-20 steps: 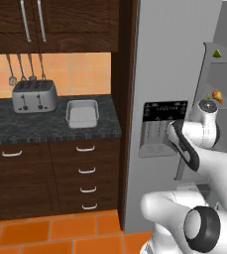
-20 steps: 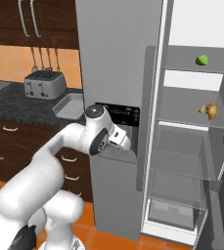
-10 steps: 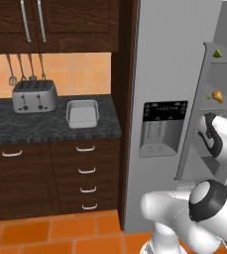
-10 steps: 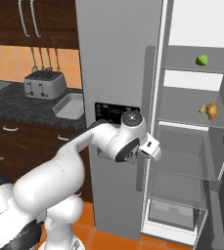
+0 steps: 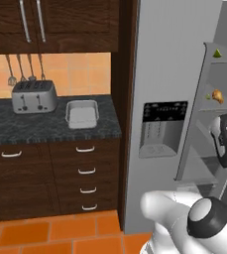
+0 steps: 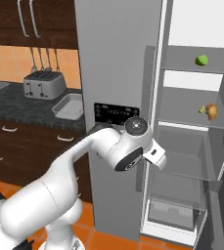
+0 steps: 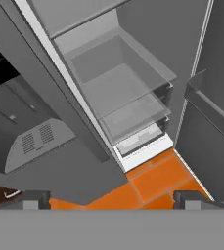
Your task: Place one lemon wedge and one chicken drumstick in each tupperware on the nearby counter, to pack two identical lunches.
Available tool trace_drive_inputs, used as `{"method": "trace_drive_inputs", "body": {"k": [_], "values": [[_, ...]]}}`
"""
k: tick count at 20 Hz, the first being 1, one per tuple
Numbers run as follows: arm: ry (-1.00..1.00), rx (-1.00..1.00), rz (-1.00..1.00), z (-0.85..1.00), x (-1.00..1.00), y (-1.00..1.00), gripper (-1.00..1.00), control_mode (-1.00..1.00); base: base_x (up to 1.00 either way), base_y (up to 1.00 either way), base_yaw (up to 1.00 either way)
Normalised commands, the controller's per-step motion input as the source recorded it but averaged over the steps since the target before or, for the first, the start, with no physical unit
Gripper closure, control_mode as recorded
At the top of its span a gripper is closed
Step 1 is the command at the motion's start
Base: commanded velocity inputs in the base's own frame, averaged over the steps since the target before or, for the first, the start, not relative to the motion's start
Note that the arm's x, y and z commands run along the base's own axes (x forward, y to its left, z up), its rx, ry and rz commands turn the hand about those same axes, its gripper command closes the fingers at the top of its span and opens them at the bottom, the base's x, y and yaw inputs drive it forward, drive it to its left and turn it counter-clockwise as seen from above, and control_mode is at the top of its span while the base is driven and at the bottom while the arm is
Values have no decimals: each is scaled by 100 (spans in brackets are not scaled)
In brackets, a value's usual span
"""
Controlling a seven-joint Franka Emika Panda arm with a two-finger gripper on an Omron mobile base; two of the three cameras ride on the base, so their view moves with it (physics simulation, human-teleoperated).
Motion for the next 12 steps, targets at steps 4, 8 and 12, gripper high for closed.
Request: {"method": "trace_drive_inputs", "body": {"k": [4, 8, 12], "values": [[0, 0, 0, 0, 0, 0, -100, 100, 57, -61, -1], [0, 0, 0, 0, 0, 0, -100, 100, 16, -96, 0], [0, 0, 0, 0, 0, 0, -100, 100, 23, -40, 0]]}}
